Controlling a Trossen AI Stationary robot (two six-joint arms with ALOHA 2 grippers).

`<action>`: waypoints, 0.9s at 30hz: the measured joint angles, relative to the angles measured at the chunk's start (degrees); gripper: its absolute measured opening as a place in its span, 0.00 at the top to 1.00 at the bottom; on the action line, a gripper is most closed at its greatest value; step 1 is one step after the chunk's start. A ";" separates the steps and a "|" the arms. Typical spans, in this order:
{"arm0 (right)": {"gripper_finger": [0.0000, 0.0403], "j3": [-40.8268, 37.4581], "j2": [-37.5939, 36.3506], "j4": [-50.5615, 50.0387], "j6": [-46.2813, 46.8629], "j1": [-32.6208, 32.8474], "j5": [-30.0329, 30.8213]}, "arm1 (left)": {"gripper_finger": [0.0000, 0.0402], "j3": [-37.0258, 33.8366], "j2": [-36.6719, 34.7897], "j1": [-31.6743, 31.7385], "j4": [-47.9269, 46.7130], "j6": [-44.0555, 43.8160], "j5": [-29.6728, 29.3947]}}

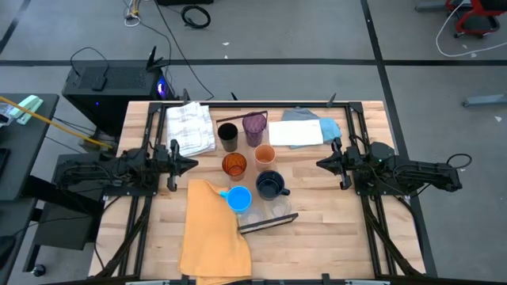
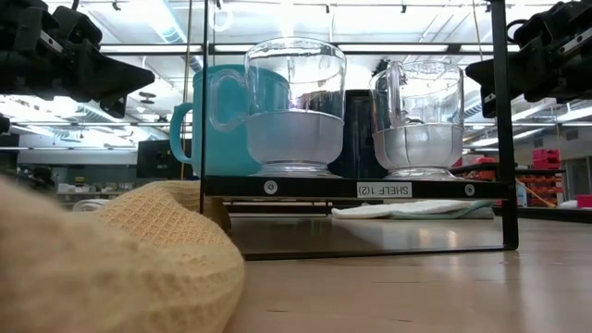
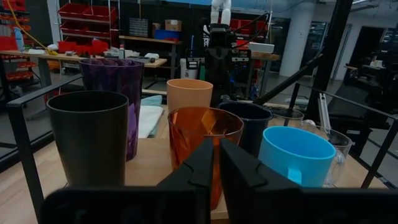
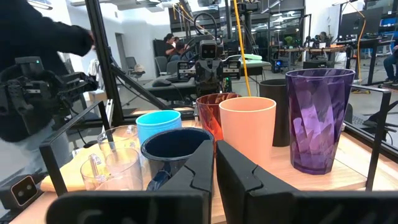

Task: Stack small to large cups/mugs on shelf
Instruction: Return to Home Position

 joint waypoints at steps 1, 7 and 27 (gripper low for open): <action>0.94 0.00 0.01 0.00 0.00 0.01 0.00 | 0.91 0.00 0.00 0.01 0.00 0.00 0.00; 0.94 0.00 0.01 0.00 0.00 0.00 0.00 | 0.91 0.00 0.00 0.01 0.00 0.00 0.00; 0.94 0.00 0.00 0.00 -0.01 -0.01 0.00 | 0.91 0.00 0.00 0.00 0.00 0.00 0.00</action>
